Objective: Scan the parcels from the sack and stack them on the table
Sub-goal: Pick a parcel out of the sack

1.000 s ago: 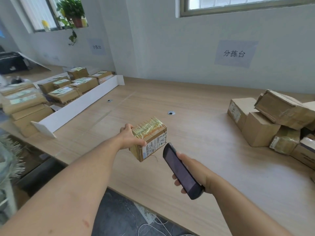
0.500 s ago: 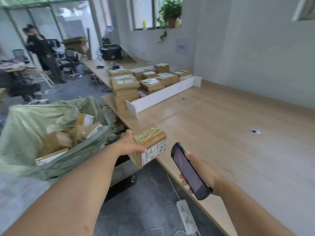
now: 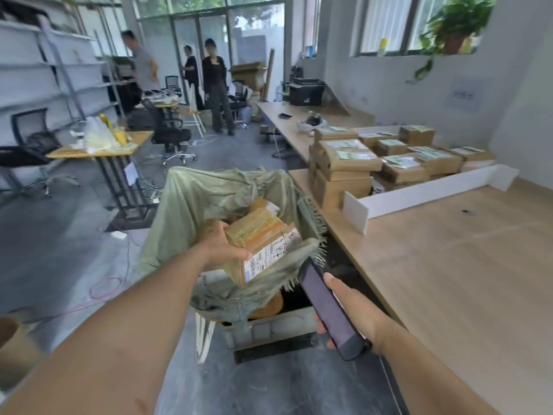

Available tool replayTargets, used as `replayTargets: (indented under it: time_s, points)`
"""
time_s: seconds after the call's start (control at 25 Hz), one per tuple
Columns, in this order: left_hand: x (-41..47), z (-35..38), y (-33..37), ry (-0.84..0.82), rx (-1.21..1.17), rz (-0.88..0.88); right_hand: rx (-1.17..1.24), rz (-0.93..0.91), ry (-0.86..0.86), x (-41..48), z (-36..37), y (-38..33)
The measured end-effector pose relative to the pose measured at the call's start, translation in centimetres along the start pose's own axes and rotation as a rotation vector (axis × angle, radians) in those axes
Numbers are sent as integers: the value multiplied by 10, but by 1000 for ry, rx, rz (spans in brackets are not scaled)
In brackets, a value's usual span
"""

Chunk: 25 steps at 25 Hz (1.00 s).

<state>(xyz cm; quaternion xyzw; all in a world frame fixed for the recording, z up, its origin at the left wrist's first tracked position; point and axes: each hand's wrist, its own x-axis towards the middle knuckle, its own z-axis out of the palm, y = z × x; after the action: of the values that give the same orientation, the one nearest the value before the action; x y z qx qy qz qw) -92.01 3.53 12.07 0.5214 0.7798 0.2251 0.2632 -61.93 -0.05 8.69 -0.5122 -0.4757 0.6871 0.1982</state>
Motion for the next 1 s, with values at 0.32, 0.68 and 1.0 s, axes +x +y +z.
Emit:
replayTargets:
  time_s: [0.32, 0.68, 1.0]
  points:
    - [80, -24, -26, 42, -80, -87, -16, 77, -82, 102, 5, -50]
    - [173, -47, -15, 94, 6, -136, -95, 45, -133, 186, -9, -118]
    - [291, -76, -40, 106, 137, -76, -112, 76, 4, 265, 20, -158]
